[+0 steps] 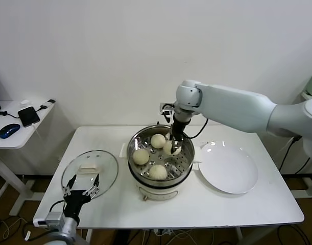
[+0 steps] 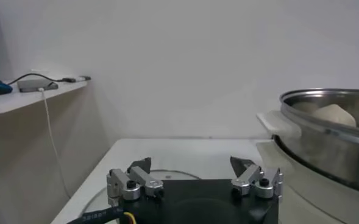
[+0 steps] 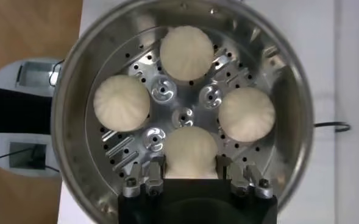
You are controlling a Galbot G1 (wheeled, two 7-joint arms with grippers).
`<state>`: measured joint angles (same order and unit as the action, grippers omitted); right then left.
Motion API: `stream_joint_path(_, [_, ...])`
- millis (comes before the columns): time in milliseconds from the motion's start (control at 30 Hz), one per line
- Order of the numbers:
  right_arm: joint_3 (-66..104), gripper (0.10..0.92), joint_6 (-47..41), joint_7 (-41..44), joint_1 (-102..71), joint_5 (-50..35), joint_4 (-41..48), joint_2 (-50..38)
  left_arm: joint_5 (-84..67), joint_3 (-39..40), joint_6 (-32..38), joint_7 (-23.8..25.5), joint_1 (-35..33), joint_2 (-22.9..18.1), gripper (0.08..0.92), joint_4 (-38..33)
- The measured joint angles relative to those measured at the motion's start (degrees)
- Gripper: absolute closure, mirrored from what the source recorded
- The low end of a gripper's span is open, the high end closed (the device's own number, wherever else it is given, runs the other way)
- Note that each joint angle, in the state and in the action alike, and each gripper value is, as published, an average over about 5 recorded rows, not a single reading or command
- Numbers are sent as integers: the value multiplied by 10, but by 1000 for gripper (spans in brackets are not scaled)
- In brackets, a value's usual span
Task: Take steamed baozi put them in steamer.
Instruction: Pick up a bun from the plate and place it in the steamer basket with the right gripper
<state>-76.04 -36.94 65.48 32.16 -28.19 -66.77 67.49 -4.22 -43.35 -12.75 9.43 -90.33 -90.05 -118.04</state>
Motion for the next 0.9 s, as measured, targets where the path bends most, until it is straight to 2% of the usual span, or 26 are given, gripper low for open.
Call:
stream_joint_path(433, [4,465,-7,-7,-33,50,29,18,-1,1,-1,0,1,0,177,2])
stream_joint_path(533, [8,410,-7,-8,-35,56,29,18,0,2,-1,-1,0,-1,177,1])
stream_joint_path(733, [16,246,-11,-9,-33,60,21,11,2,2,-2,-1,-2,-5,177,-3])
stream_joint_path(900, [33,204,-12,-12,-33,66,5,-9,2,4,-3,-2,-6,-10,177,-9])
